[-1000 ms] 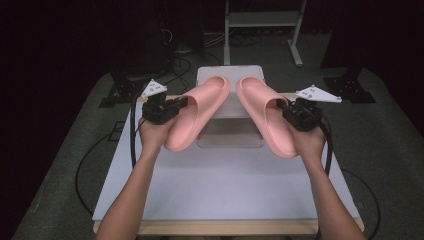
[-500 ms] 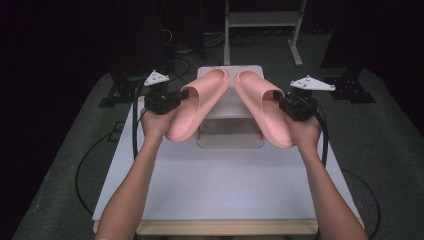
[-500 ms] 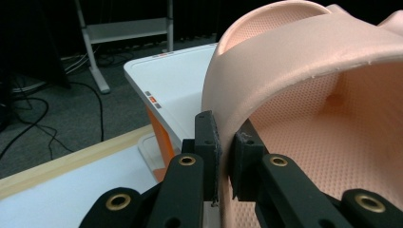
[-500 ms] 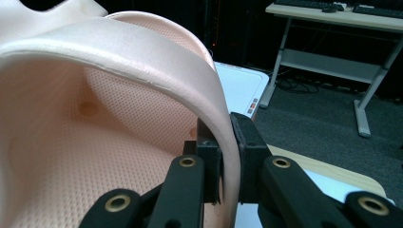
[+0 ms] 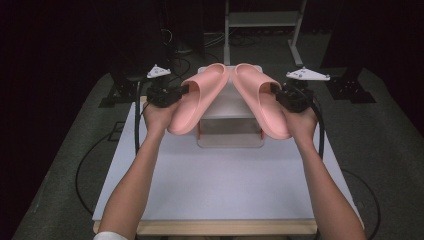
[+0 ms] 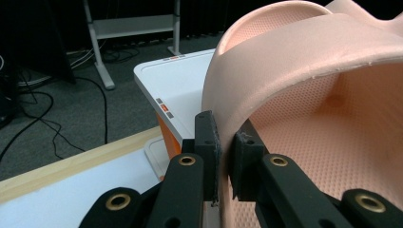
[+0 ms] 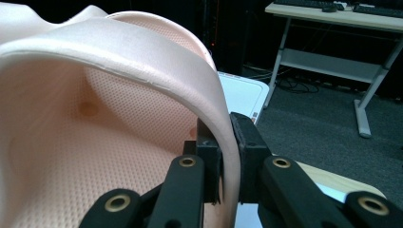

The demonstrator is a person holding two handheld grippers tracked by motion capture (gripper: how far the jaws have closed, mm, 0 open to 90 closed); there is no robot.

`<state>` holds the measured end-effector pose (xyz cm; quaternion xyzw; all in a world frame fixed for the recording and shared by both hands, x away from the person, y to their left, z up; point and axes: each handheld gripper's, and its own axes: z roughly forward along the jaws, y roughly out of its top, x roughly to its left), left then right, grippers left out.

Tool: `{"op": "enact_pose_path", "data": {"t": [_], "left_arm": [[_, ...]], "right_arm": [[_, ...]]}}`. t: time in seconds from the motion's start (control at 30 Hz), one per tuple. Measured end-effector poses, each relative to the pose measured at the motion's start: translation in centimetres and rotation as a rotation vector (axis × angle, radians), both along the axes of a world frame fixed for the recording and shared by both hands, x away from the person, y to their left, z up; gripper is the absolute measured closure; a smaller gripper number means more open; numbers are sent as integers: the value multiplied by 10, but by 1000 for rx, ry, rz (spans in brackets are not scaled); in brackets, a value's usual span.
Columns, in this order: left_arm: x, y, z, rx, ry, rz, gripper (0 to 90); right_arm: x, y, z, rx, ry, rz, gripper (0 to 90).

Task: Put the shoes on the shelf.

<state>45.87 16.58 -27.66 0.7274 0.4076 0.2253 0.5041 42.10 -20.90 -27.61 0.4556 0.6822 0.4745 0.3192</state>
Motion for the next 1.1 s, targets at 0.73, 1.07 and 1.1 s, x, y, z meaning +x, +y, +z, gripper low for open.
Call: {"op": "enact_pose_path", "data": {"t": [0.73, 1.07, 1.1], "left_arm": [[28, -11, 4, 8, 29, 51, 834], [42, -18, 3, 10, 48, 76, 833], [43, -18, 3, 10, 52, 78, 833]], "right_arm": [[35, 1, 9, 9, 26, -54, 827], [52, 8, 9, -2, 50, -64, 826], [53, 8, 8, -2, 53, -66, 827]]}}
